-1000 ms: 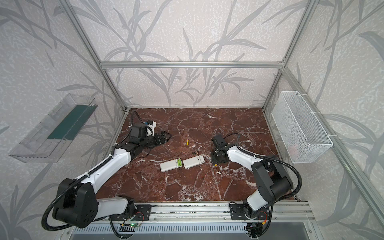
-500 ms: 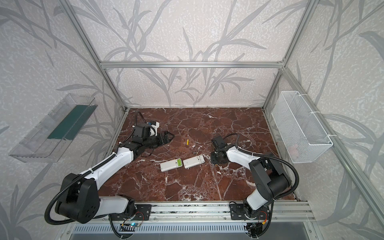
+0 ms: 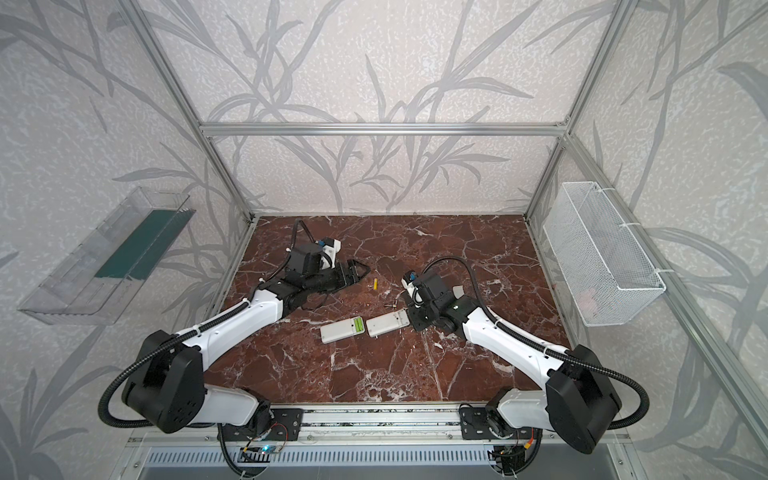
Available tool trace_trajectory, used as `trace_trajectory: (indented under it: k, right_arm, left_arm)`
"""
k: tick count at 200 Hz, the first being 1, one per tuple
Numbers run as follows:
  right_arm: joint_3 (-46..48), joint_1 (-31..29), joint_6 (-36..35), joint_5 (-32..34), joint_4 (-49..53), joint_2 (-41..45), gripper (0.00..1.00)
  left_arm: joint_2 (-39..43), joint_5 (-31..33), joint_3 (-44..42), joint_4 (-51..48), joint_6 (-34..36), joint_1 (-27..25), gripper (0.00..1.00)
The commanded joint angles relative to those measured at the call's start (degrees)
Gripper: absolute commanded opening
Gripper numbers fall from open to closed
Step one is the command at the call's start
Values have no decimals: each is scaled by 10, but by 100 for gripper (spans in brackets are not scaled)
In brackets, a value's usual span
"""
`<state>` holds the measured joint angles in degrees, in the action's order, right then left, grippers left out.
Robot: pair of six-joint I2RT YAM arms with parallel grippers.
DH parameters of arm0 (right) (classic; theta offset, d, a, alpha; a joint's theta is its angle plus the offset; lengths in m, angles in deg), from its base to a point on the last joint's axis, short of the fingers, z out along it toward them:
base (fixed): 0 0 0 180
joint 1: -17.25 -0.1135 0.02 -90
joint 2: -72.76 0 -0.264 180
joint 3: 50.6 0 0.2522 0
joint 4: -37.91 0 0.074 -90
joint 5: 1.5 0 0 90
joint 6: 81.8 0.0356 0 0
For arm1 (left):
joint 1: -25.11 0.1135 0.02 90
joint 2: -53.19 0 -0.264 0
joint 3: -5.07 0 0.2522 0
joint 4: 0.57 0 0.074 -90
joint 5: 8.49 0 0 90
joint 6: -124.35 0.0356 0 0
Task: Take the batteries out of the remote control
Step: 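Lift the screwdriver with the right gripper and carry it above the remotes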
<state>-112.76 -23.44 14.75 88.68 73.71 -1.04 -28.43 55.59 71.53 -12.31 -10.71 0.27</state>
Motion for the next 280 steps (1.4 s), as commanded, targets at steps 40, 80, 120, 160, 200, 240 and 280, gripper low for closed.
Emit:
trace_trajectory:
  k: [40, 80, 120, 160, 200, 240, 280]
  right_arm:
    - [-61, -74, -48, 92, 49, 1, 1]
    - [-84, -96, -44, 113, 56, -11, 1]
    - [-101, -99, -36, 114, 64, -24, 1]
    - [-120, -98, -18, 112, 70, -30, 1]
    - [-128, -98, -16, 111, 66, -26, 1]
    - [-123, -98, -30, 100, 39, -22, 5]
    - [-100, -77, -38, 54, -3, 2, 17]
  left_arm:
    - [-27, 1, 31, 73, -54, -25, 70]
    - [-36, 6, 21, 93, -71, -37, 51]
    - [-29, 11, -6, 156, -98, -39, 38]
    - [-39, 3, -16, 190, -116, -40, 19]
    - [-44, 0, -29, 220, -131, -41, 0]
    - [-49, -7, -50, 287, -167, -38, 0]
    - [-56, -23, -58, 355, -230, -29, 0]
